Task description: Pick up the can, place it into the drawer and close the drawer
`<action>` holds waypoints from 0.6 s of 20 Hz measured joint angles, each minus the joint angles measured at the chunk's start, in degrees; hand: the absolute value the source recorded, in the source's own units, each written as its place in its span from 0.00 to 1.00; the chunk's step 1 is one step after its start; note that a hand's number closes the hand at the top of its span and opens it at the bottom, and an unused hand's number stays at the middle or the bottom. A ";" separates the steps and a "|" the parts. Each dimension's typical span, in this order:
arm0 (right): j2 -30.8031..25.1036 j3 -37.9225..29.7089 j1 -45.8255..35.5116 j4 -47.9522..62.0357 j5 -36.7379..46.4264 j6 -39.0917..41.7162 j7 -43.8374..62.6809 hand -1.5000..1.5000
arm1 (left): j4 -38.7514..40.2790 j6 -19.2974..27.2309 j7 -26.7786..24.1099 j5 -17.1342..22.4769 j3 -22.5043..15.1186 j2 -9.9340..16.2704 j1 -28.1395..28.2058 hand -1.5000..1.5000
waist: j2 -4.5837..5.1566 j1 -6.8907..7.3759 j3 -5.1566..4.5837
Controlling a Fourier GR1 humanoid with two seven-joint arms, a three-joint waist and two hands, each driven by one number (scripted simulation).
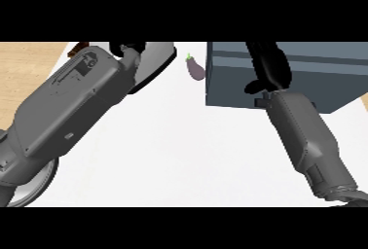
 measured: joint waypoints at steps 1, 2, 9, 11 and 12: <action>-0.19 -0.51 -1.08 1.53 -0.09 -0.57 -0.12 0.00 | -0.76 0.07 0.45 -0.20 0.08 0.54 0.13 0.00 | 0.13 0.06 0.13; -0.04 -0.95 -2.01 3.03 -0.09 -1.49 0.19 0.00 | -1.21 -0.19 0.81 -0.38 0.12 1.18 0.53 0.00 | 0.31 0.15 0.30; -0.82 -3.11 -7.86 11.19 0.40 -5.85 1.25 0.00 | -3.87 -0.42 2.61 -1.82 0.07 2.89 1.50 0.00 | 1.07 0.71 0.72; -1.48 -3.44 -9.26 13.05 0.66 -6.05 1.45 0.00 | -4.90 -0.43 3.06 -2.07 0.17 3.32 1.76 0.00 | 1.27 1.01 0.79; -1.79 -3.68 -9.88 13.88 0.62 -6.01 1.37 0.00 | -5.22 -0.45 3.35 -2.13 0.28 3.47 1.73 0.00 | 1.38 1.11 0.83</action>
